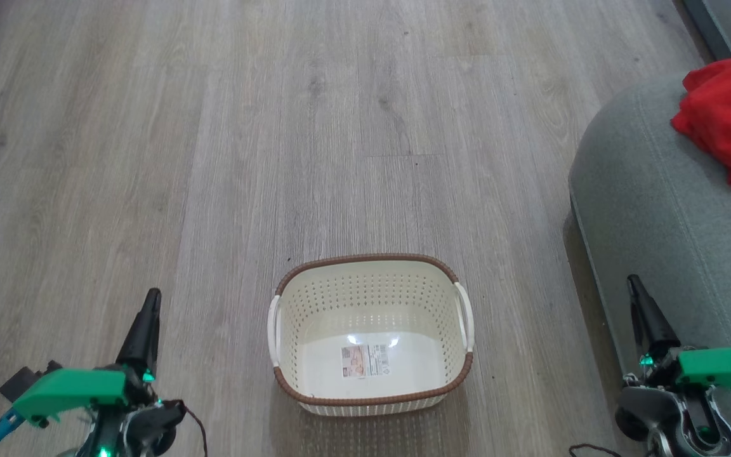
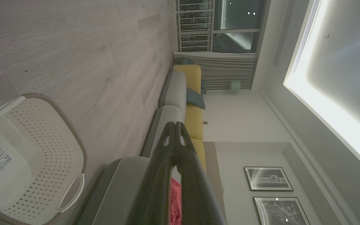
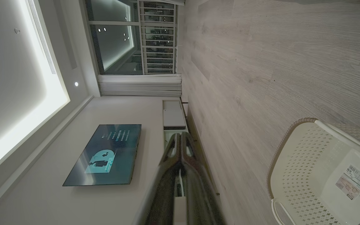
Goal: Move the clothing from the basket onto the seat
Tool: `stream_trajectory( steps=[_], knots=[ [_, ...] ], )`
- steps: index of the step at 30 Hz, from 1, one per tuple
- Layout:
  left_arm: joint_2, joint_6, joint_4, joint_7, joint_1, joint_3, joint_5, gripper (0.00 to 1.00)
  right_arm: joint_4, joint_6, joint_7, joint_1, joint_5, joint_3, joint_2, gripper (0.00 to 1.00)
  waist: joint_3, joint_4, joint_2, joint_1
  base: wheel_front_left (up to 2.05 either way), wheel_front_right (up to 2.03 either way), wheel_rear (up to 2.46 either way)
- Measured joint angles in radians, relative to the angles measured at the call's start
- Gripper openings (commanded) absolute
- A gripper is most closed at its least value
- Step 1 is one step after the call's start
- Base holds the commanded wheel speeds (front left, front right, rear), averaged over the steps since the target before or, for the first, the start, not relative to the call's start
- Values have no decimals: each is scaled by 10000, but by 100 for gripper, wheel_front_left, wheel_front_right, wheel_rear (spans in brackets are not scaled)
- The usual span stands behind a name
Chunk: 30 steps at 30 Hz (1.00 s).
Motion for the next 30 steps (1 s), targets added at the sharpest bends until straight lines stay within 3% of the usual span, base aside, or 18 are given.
stream_trajectory(
  steps=[30],
  knots=[
    [-2, 0, 0, -2, 0, 2, 0, 0, 0, 0, 0, 0, 0, 0, 0, 0, 0, 0, 0, 0, 0, 0, 0]
  ],
)
